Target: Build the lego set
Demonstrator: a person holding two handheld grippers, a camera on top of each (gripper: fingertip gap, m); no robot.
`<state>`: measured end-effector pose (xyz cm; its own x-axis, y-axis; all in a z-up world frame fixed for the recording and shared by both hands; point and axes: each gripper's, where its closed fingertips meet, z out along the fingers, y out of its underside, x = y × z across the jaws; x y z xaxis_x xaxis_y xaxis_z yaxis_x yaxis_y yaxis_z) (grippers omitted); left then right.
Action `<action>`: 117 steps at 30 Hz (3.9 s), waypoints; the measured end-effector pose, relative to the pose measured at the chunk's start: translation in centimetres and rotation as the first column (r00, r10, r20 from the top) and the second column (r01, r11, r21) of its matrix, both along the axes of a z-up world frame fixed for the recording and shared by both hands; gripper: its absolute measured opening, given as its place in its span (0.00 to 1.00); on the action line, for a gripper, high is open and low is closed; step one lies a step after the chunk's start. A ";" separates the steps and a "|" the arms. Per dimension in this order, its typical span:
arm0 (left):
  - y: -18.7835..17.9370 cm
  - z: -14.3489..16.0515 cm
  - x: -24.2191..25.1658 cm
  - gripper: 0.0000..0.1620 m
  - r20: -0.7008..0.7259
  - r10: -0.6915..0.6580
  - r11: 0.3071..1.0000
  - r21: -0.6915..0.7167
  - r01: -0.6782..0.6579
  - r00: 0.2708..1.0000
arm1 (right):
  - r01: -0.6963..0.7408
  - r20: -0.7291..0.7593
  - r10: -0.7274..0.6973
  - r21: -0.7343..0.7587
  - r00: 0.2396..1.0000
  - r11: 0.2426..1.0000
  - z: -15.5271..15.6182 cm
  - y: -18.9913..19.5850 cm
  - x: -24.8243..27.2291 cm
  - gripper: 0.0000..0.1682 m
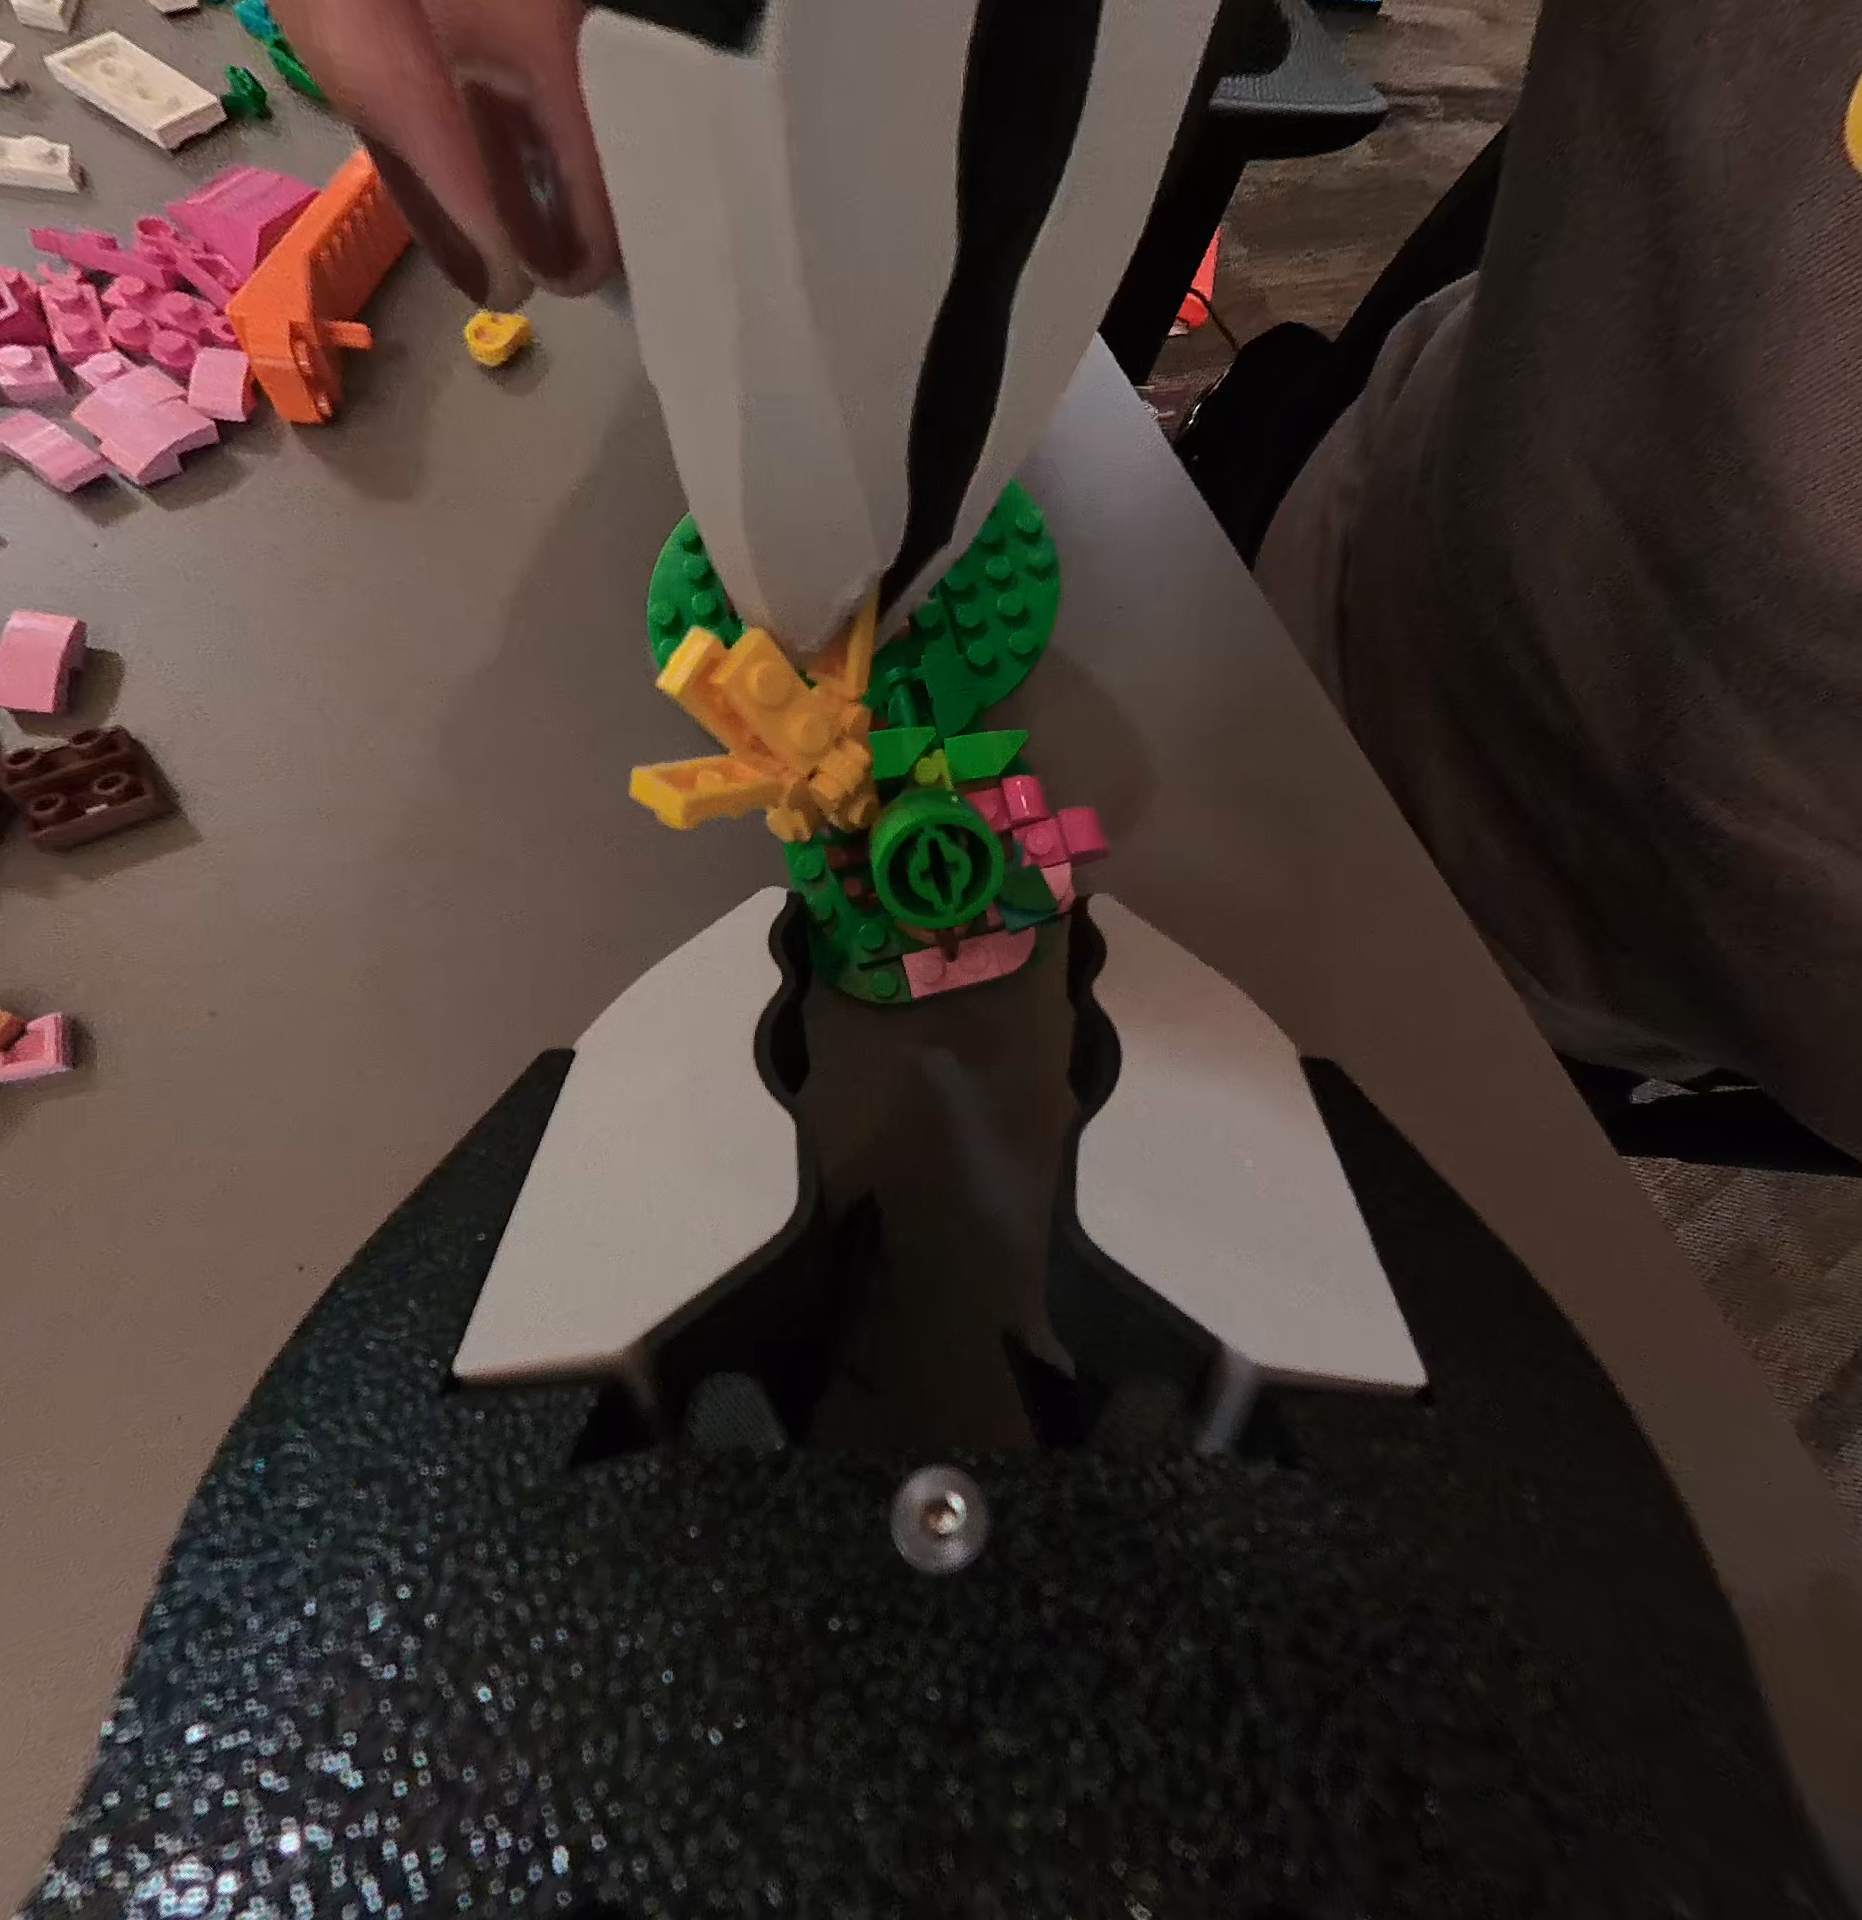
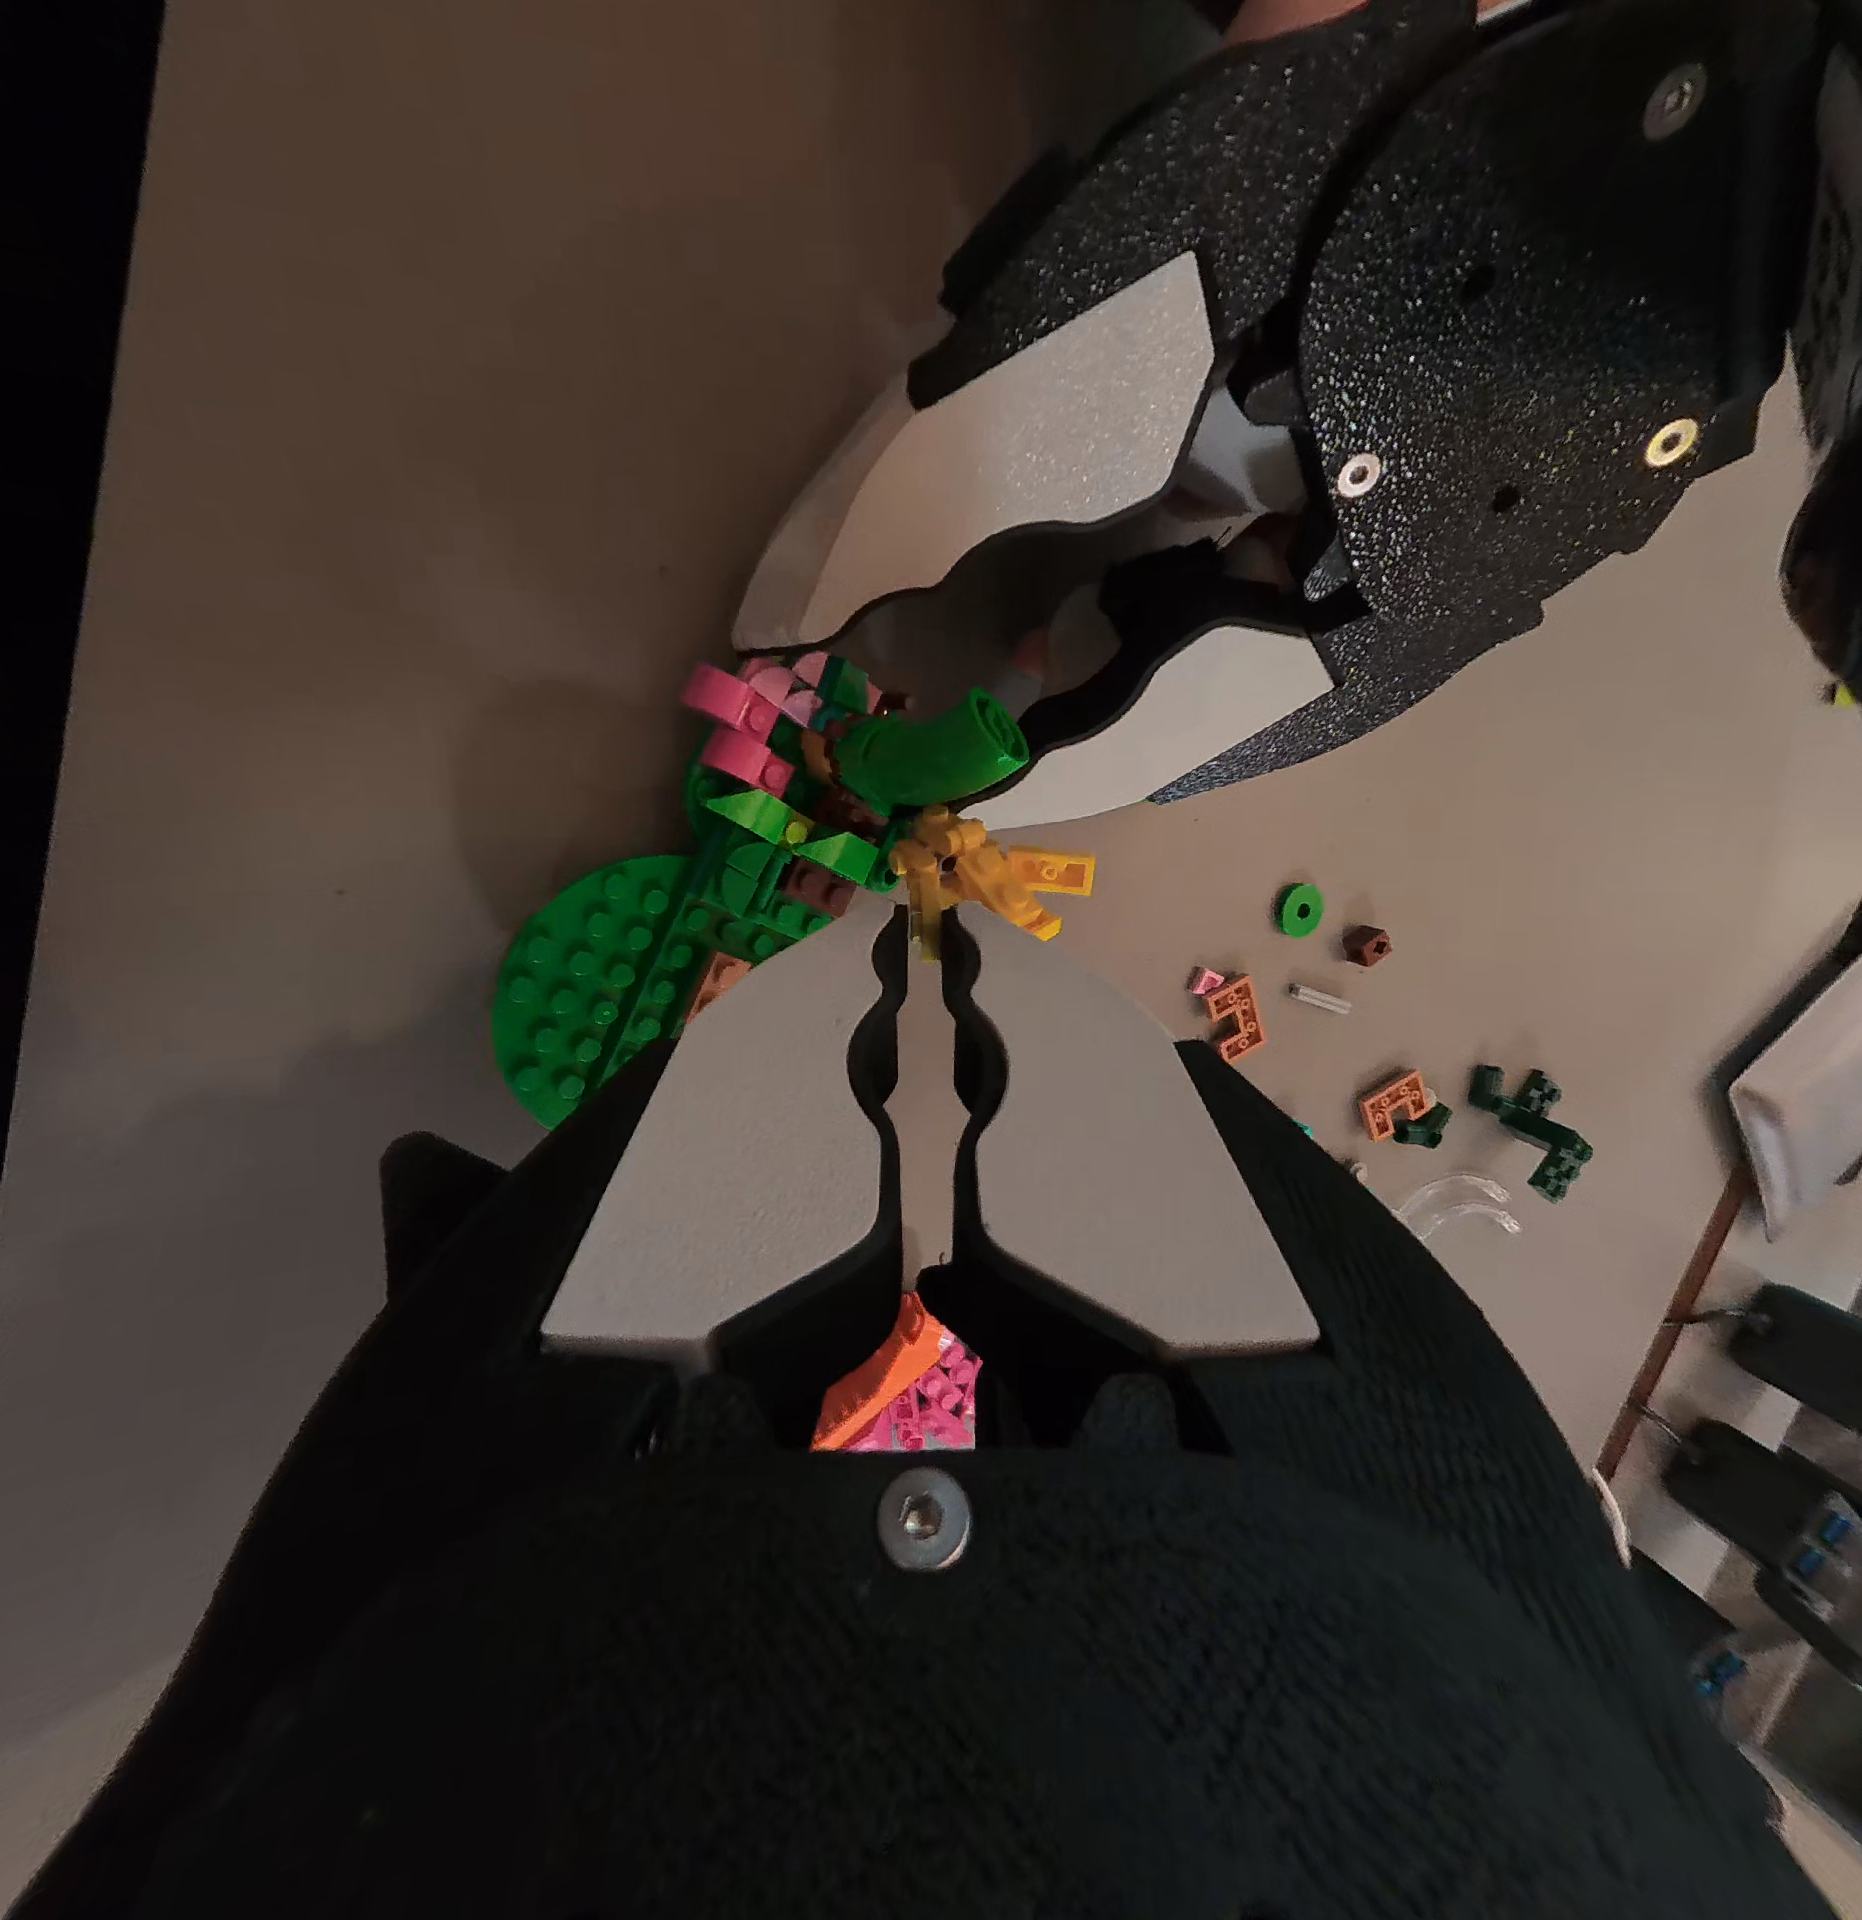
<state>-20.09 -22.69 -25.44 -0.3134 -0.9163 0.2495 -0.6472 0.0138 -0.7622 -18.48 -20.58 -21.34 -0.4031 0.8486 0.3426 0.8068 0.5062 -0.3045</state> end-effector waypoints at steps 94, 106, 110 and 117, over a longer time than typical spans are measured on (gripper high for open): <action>2.4 -0.9 -0.8 0.47 0.017 0.245 0.937 0.254 -0.241 0.969 | 0.245 -0.375 -0.344 -0.287 0.861 0.926 1.2 -0.9 2.5 0.16; 1.3 1.8 -0.3 0.35 0.158 0.431 0.891 0.083 -0.447 0.888 | 0.178 -0.398 -0.378 -0.455 0.836 0.872 0.0 1.0 0.3 0.27; 1.7 2.3 -0.3 0.30 0.189 0.477 0.866 0.065 -0.495 0.859 | 0.147 -0.415 -0.394 -0.512 0.820 0.846 -0.2 1.4 -0.2 0.24; 2.1 1.3 -0.1 0.25 0.136 0.498 0.849 0.126 -0.514 0.856 | 0.111 -0.422 -0.390 -0.550 0.819 0.828 -0.5 1.1 -0.8 0.22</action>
